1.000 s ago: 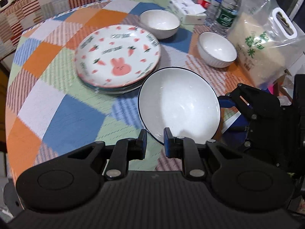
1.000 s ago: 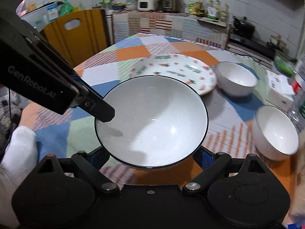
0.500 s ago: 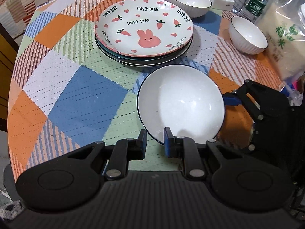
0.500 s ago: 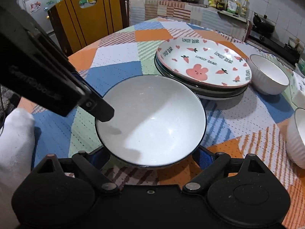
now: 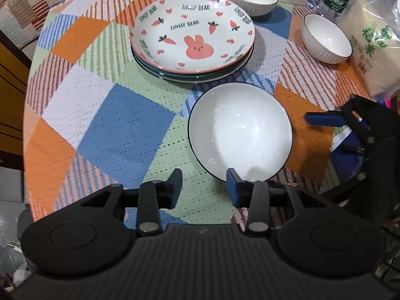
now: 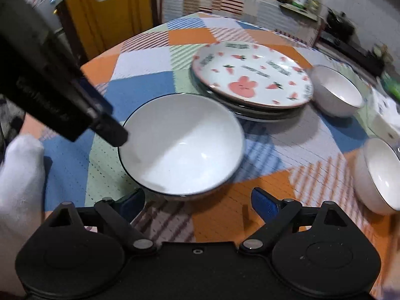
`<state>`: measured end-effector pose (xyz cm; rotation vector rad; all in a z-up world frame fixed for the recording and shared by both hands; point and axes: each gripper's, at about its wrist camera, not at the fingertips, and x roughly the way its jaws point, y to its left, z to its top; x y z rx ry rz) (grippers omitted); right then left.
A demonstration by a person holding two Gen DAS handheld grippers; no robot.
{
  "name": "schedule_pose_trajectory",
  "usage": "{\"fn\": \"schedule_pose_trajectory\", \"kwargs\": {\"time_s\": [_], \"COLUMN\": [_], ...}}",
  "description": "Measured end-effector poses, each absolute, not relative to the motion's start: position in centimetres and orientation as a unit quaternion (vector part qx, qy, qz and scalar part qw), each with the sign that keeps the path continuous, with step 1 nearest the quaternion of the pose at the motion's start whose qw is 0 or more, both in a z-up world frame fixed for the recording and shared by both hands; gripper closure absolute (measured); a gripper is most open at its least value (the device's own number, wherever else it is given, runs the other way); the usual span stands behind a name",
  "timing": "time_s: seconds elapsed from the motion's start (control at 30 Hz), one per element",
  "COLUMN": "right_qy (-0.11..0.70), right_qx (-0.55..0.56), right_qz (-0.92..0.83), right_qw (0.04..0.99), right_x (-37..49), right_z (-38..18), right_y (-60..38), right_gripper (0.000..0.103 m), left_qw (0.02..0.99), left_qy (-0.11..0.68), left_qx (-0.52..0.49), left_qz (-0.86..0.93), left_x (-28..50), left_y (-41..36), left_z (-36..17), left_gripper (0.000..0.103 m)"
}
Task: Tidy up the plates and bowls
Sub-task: 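Lift the white bowl with both grippers, set it beside the plates, open, then move both grippers to the white bowl by the rice bag, close on rim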
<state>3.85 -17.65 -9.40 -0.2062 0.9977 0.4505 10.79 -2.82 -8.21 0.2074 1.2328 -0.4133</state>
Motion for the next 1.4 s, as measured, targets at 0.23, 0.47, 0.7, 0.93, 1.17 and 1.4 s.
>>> {"fn": "schedule_pose_trajectory", "kwargs": {"time_s": [0.23, 0.47, 0.7, 0.93, 1.17, 1.4], "right_qy": [0.495, 0.494, 0.48, 0.473, 0.464, 0.473], "right_qx": [-0.058, -0.001, 0.015, 0.026, 0.04, 0.057], "right_qz": [0.125, 0.039, -0.01, -0.033, -0.043, -0.043], "right_qw": [0.858, 0.869, 0.877, 0.88, 0.884, 0.878], "right_x": [3.7, 3.5, 3.1, 3.3, 3.9, 5.4], "right_z": [-5.9, -3.8, -2.0, -1.1, -1.8, -5.2], "right_y": [-21.8, -26.2, -28.8, -31.0, -32.8, -34.0], "right_gripper": [0.009, 0.009, 0.009, 0.009, 0.009, 0.009], "left_qw": [0.805, 0.814, 0.82, 0.824, 0.817, 0.808], "left_qy": [0.546, 0.534, 0.517, 0.498, 0.488, 0.496], "left_qx": [0.106, 0.095, 0.111, 0.12, 0.122, 0.12], "left_qz": [-0.206, -0.21, -0.219, -0.243, -0.281, -0.295], "left_x": [10.1, 10.0, 11.3, 13.1, 15.3, 18.7], "left_y": [-3.7, -5.4, -8.4, -12.6, -17.2, -21.4], "left_z": [-4.5, -2.5, -0.9, 0.3, 0.0, -2.9], "left_gripper": [0.045, 0.024, 0.016, 0.015, 0.017, 0.025]}}
